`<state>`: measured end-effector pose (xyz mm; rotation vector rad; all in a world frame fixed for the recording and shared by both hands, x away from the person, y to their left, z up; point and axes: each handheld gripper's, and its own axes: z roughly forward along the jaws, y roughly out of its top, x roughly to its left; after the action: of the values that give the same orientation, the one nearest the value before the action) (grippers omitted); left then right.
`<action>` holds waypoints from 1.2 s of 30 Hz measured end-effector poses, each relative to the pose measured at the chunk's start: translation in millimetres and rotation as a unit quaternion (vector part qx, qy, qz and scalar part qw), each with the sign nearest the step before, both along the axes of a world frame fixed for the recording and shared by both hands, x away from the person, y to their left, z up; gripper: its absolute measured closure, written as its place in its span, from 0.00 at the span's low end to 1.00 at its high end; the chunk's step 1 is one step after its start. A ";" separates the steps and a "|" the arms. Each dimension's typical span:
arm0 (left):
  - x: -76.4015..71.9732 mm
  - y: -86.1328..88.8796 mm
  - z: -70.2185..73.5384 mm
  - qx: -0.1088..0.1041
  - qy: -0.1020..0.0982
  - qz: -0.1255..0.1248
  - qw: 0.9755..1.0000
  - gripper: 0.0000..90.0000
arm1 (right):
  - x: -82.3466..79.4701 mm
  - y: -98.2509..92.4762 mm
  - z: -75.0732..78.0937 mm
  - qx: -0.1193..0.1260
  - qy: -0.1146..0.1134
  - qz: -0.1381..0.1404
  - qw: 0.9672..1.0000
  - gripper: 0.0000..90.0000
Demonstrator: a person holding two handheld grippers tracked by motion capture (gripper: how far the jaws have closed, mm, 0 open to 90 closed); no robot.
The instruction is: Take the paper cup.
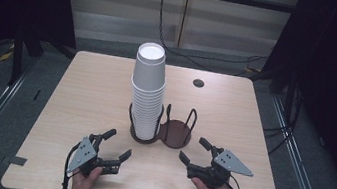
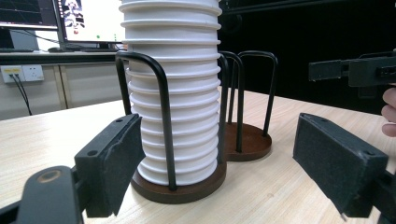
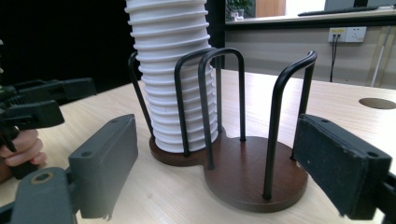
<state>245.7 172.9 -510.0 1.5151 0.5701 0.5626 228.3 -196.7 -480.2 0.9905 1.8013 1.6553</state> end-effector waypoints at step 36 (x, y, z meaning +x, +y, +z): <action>0.0 -0.2 0.0 -0.001 0.001 0.000 1.000 0.18 | 26.8 23.7 59.2 -0.045 0.081 0.079 0.993 0.22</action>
<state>245.7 172.8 -510.0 1.5134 0.5725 0.5608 255.0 -172.9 -421.0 0.9893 2.0911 1.6076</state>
